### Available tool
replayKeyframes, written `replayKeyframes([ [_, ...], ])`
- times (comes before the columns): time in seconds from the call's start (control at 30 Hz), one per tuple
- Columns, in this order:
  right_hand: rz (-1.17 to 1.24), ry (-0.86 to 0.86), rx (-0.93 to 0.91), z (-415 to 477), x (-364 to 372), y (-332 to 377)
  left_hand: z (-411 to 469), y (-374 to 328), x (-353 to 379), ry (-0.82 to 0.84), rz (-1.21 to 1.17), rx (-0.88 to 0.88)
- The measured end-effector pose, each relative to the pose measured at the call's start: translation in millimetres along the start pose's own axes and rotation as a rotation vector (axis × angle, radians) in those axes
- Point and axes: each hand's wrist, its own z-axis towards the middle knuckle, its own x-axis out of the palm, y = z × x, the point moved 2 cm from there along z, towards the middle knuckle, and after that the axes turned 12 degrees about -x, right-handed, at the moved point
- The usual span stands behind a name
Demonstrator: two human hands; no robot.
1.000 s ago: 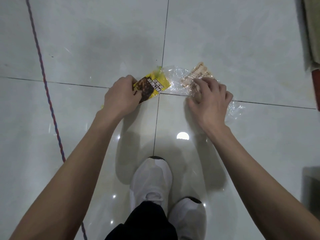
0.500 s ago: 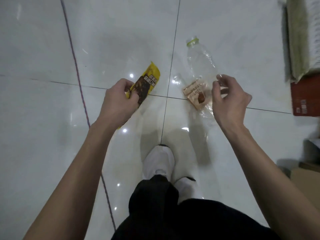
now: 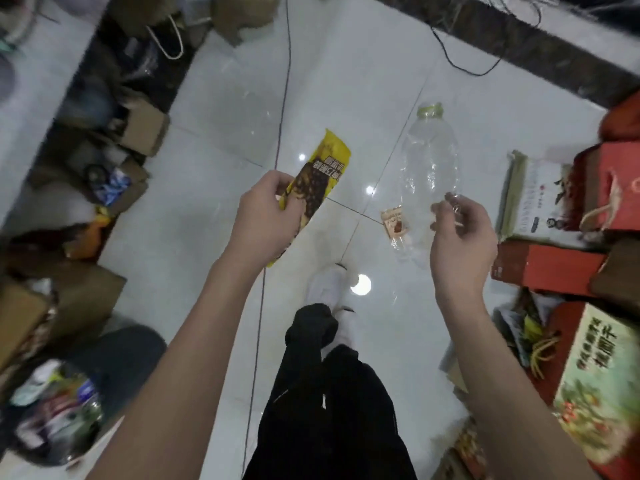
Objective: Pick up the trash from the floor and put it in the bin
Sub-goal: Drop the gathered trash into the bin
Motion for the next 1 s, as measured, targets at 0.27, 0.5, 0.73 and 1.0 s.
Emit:
replayKeyframes([
  [0.27, 0.110, 0.152, -0.067, -71, 47, 119, -71, 27, -116, -0.178, -0.163, -0.117],
  [0.5, 0.104, 0.378, -0.122, -186, 115, 136, -115, 140, -203, -0.323, -0.257, -0.241],
  [0.73, 0.091, 0.547, -0.105, -371, 221, 113, -186, 329, -285, -0.404, -0.345, -0.374],
  [1.0, -0.019, 0.791, -0.154, -567, 307, 59, -285, 563, -331, -0.497, -0.381, -0.699],
])
